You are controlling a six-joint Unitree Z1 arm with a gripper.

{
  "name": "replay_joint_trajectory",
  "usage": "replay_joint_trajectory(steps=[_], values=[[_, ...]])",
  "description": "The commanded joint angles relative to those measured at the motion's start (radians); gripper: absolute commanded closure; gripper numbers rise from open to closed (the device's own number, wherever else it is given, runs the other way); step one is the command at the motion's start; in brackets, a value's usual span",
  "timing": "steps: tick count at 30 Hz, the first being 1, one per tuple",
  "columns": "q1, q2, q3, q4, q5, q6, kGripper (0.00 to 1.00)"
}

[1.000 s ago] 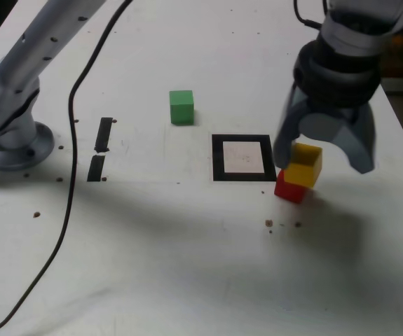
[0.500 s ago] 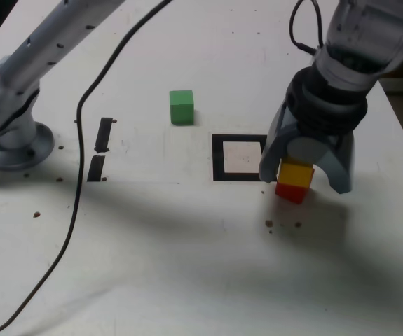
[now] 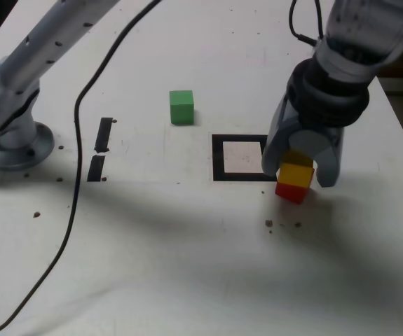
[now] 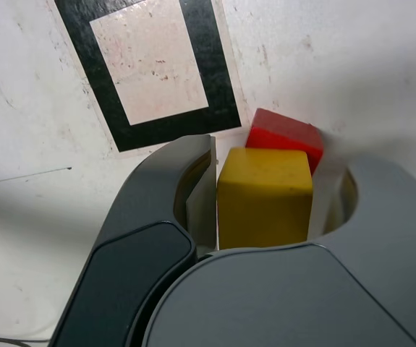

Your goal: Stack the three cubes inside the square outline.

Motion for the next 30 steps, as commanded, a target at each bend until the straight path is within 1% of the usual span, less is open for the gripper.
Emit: replay_joint_trajectory(steps=[1, 7, 13, 15, 18, 23, 26, 30], values=[[0.006, -0.009, -0.001, 0.014, -0.01, 0.005, 0.7], [0.019, -0.007, 0.013, 0.014, -0.035, 0.025, 0.72], [0.028, -0.01, 0.014, 0.015, -0.04, 0.038, 0.74], [0.043, -0.021, 0.014, 0.017, -0.031, 0.044, 0.74], [0.088, -0.055, 0.023, 0.018, -0.003, 0.062, 0.74], [0.215, -0.114, 0.067, 0.015, 0.034, 0.115, 0.74], [0.272, -0.122, 0.086, 0.012, 0.043, 0.146, 0.74], [0.316, -0.116, 0.125, -0.002, 0.052, 0.17, 0.74]])
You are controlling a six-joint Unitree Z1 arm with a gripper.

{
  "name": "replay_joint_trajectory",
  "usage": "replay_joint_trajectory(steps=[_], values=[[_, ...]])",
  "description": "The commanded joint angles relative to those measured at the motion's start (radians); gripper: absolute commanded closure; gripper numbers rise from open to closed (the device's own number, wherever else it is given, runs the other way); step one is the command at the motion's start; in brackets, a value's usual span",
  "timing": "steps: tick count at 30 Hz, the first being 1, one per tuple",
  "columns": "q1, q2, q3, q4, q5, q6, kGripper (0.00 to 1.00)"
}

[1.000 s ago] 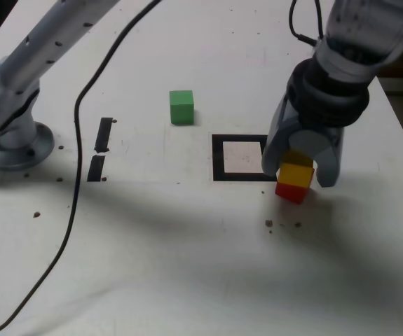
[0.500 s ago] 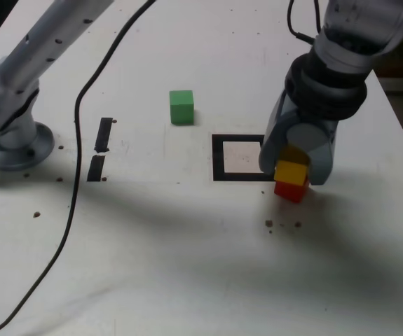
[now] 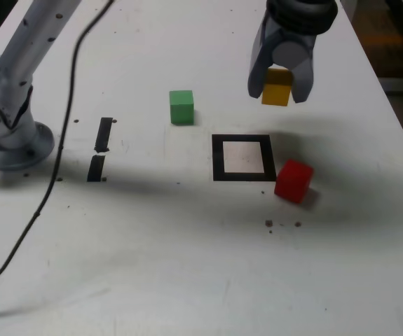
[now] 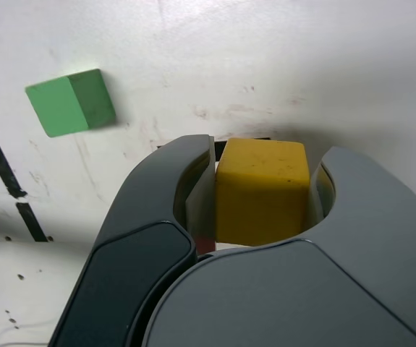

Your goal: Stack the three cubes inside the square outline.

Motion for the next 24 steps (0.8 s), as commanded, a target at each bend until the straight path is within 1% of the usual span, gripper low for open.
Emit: replay_joint_trajectory(steps=[1, 12, 18, 22, 24], values=[[0.026, 0.008, 0.025, 0.0, 0.005, 0.005, 0.74], [0.081, 0.064, 0.078, -0.072, 0.012, 0.015, 0.74], [0.089, 0.088, 0.085, -0.095, -0.003, 0.018, 0.73], [0.089, 0.102, 0.103, -0.118, -0.016, 0.018, 0.67], [0.089, 0.105, 0.112, -0.125, -0.019, 0.018, 0.61]])
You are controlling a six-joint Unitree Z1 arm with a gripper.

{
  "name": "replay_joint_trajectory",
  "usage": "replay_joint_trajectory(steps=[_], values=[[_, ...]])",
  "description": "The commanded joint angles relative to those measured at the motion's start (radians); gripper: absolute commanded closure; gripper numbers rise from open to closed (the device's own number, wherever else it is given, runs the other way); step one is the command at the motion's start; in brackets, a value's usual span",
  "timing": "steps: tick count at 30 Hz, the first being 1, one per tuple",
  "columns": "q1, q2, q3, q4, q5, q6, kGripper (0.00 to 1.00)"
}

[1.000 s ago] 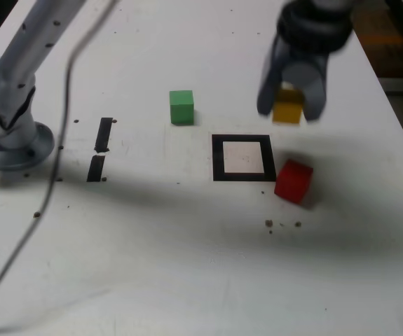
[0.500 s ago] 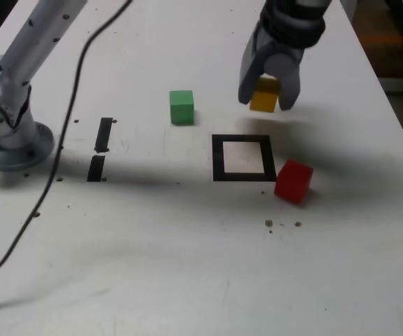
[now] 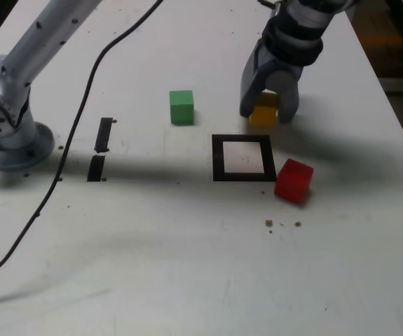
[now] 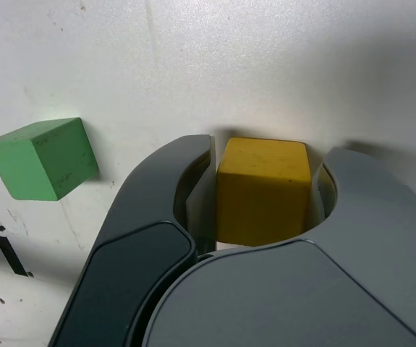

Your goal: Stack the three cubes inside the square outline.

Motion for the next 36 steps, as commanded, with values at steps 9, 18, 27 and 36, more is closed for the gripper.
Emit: replay_joint_trajectory(steps=[9, 18, 27, 36], values=[[-0.001, -0.007, 0.008, 0.015, -0.012, 0.019, 0.09], [-0.04, -0.197, 0.039, 0.015, 0.017, 0.011, 0.0], [-0.271, -0.219, -0.046, 0.024, -0.031, -0.07, 0.01], [-0.366, -0.127, -0.006, 0.029, -0.068, -0.098, 0.07]])
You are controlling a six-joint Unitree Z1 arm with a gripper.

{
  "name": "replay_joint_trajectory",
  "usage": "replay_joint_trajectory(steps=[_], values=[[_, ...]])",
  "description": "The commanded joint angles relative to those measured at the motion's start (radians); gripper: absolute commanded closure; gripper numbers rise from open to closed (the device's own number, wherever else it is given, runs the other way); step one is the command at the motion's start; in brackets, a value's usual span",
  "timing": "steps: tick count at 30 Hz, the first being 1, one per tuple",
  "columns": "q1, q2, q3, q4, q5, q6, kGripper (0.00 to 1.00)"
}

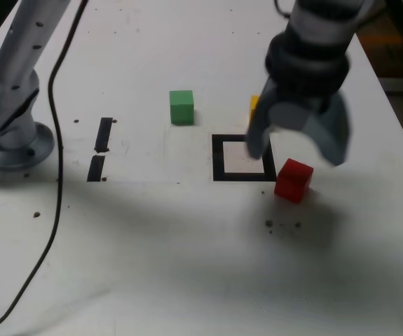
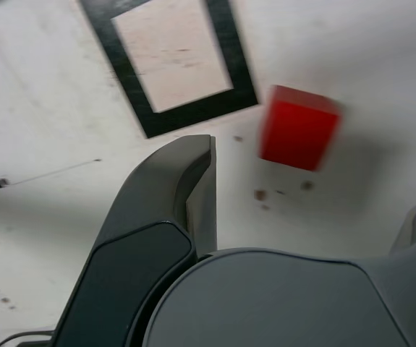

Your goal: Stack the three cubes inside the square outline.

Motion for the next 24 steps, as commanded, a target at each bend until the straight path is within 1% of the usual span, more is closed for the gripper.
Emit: replay_joint_trajectory(steps=[1, 5, 9, 17, 20, 24], values=[[0.0, 0.012, 0.016, -0.003, 0.005, -0.001, 0.07], [0.0, 0.035, 0.031, -0.008, 0.011, 0.001, 0.07], [-0.001, 0.075, 0.031, -0.027, 0.005, 0.002, 0.08], [0.0, 0.128, 0.019, -0.069, 0.014, 0.004, 0.15], [0.0, 0.136, 0.006, -0.069, 0.022, 0.001, 0.25], [0.0, 0.137, -0.016, -0.058, 0.031, -0.011, 0.47]])
